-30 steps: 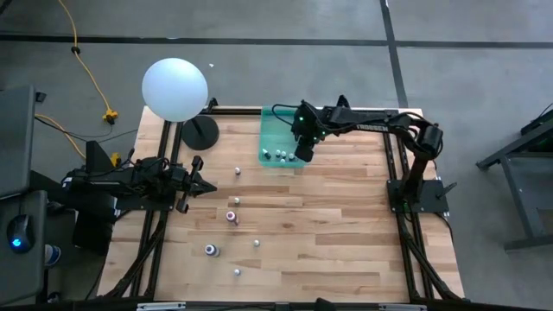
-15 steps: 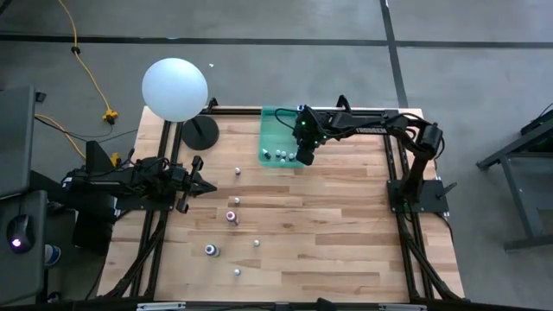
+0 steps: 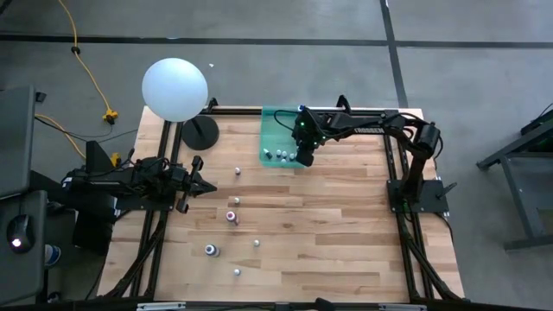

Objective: Pick & Place food coloring
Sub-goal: Put the small blue food coloring bottle into the light blue bin

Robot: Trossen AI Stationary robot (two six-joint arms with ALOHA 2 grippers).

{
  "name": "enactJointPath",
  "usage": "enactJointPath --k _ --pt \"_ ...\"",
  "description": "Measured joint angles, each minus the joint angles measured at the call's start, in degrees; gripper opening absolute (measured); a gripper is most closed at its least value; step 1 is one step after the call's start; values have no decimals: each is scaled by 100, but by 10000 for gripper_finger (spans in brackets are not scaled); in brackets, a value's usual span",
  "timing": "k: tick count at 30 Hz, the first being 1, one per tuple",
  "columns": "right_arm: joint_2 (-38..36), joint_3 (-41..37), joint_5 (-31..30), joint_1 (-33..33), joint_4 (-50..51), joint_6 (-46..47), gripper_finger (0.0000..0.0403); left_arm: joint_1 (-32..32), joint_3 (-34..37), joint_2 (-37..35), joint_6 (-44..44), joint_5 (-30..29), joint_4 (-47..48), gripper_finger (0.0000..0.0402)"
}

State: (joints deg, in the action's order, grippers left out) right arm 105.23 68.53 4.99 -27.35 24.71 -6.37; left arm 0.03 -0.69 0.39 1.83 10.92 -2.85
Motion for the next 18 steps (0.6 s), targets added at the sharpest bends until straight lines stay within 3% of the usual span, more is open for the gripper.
enactJointPath --k 10,18 --pt "4 0 27 2 -78 -11 65 -1 0 0 0 0 0 1" --pt "9 0 55 2 -98 -11 110 0 0 0 0 0 0 1"
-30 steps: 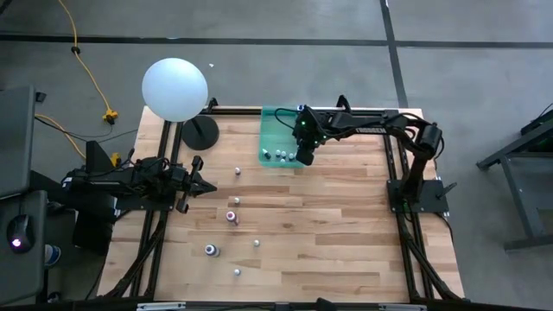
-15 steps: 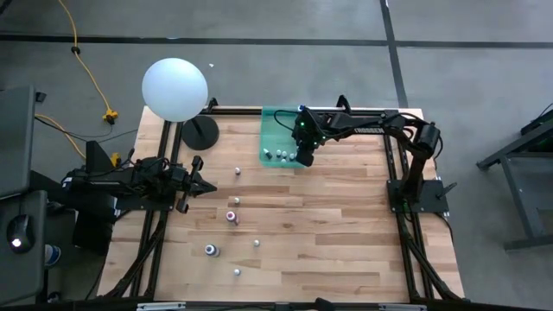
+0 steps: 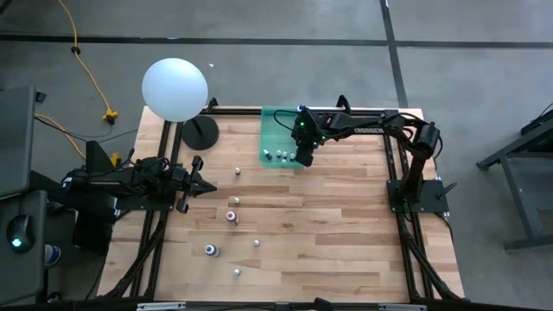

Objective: Pick & Place food coloring
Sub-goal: Put the small blue food coloring bottle into the light blue bin, then put the pink food coloring bottle into the light blue bin

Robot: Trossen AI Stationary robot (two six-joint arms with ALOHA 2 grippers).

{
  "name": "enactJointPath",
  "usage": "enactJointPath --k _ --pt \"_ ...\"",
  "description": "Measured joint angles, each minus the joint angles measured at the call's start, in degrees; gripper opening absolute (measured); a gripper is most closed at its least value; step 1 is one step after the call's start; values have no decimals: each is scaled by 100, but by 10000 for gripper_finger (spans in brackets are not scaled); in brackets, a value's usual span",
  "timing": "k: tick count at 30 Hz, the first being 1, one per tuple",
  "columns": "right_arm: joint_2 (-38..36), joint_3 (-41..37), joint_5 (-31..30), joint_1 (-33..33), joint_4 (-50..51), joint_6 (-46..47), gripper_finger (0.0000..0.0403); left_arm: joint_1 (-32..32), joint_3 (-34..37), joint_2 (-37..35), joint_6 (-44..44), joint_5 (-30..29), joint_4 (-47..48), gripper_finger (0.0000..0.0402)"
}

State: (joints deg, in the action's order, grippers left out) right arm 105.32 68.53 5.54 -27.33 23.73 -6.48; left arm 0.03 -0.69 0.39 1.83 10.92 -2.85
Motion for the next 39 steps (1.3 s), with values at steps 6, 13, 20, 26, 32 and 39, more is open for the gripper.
enactJointPath --k 6,13,20,26,32,39 --pt "0 11 -68 -2 4 0 128 -2 0 -1 0 0 0 1" --pt "-151 474 -212 -43 376 -94 129 -2 0 1 0 0 0 1" --pt "-254 1638 8 77 1514 -149 129 -1 0 1 0 0 0 1" --pt "-814 2065 557 554 1718 -121 129 -2 0 0 0 0 0 1" --pt "-1385 2065 356 1566 1885 -240 110 -2 0 -1 0 -13 0 1" --pt "-1517 2061 101 2234 2491 468 16 -1 0 0 0 -11 0 1"
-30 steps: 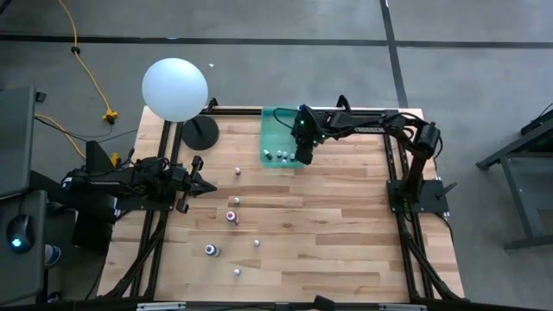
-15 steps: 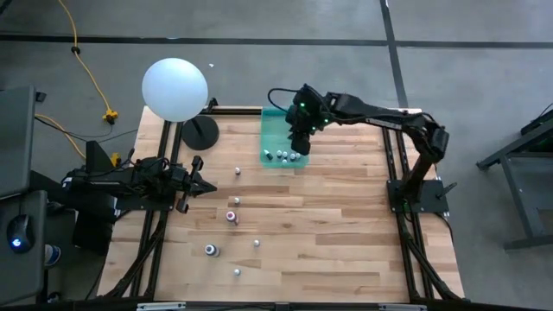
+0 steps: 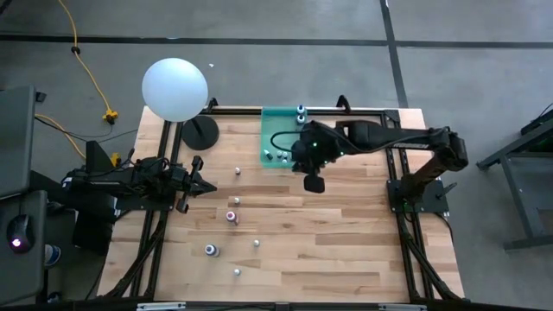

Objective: Pick & Place food coloring
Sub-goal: Put the pink food coloring bottle into the light blue bin

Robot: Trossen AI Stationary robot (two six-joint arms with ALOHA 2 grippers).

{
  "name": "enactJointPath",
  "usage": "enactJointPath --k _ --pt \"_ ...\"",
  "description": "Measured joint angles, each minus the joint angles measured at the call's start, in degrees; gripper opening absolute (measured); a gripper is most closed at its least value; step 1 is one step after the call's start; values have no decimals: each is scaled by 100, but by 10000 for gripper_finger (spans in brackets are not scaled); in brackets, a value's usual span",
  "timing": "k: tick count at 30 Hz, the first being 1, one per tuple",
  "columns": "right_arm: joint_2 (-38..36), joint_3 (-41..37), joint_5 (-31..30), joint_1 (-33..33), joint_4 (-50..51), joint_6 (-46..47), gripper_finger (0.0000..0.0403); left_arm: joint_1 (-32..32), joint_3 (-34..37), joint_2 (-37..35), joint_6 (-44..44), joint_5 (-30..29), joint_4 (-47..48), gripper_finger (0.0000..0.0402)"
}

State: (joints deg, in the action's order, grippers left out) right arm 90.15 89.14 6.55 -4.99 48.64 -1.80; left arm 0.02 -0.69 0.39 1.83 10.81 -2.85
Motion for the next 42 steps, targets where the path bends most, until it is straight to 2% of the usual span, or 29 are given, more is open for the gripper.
enactJointPath --k 2,5,9,15,22,28,36,42 --pt "6 -77 -166 43 49 175 7 0 0 0 0 0 0 1" --pt "-222 -694 -184 128 -607 349 12 -1 0 0 0 0 0 1" --pt "-783 -2288 152 305 -2526 992 3 0 0 1 0 2 0 1" --pt "-1555 -4610 7 626 -5533 1809 1 0 0 0 0 4 0 1" --pt "-2610 -6415 -107 706 -7352 2229 1 -1 0 1 0 9 0 1" --pt "-4256 -7272 -140 565 -7352 1935 0 -1 0 -1 0 13 0 1" --pt "-6495 -7508 89 577 -5365 1601 0 0 0 -1 1 13 0 1" --pt "-7711 -7506 72 579 -4084 1502 0 0 0 -1 0 13 0 1"
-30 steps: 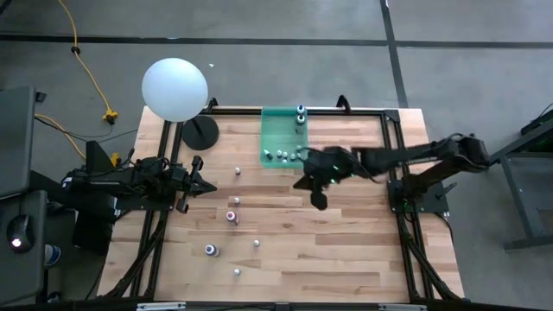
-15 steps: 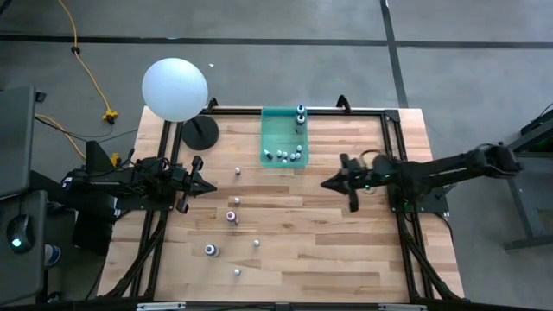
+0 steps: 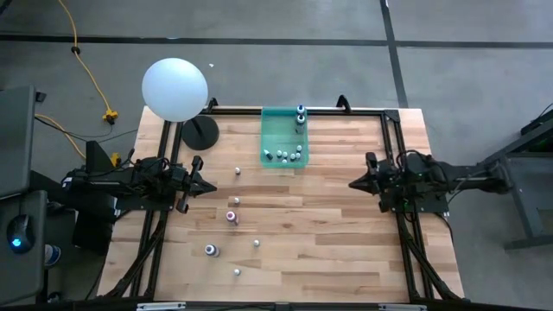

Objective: Pick & Place food coloring
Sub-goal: Put the pink food coloring bottle into the light blue bin

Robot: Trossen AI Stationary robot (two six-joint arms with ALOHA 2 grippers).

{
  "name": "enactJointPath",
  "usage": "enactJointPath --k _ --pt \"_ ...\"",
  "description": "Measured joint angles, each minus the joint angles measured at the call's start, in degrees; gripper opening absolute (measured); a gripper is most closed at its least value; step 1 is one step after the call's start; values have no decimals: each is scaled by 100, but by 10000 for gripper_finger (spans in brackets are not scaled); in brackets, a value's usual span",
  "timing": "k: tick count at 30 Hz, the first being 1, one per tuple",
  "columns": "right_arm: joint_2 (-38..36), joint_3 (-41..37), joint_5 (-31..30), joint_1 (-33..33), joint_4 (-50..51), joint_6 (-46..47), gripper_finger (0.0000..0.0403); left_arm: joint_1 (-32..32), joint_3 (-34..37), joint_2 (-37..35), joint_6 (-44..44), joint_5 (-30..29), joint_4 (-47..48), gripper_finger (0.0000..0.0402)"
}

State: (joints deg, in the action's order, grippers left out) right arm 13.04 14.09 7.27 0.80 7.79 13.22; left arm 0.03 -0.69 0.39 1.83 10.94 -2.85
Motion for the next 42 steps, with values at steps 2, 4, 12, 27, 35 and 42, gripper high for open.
enactJointPath --k 2,4,12,27,35,42 --pt "-290 -2 -52 0 376 -83 0 -1 0 1 0 0 0 1" --pt "-555 -2 -84 0 599 -179 0 0 0 1 0 0 0 1" --pt "-1293 0 -435 0 1039 -322 0 -1 0 1 2 0 0 1" --pt "-1289 -1056 -232 1 -1406 -427 0 -2 0 2 0 -2 0 1" --pt "-1274 -1349 -284 0 -1972 -428 0 -1 0 2 0 -2 0 1" --pt "-1274 -1349 -294 0 -1342 -442 0 0 0 2 0 -2 0 1"
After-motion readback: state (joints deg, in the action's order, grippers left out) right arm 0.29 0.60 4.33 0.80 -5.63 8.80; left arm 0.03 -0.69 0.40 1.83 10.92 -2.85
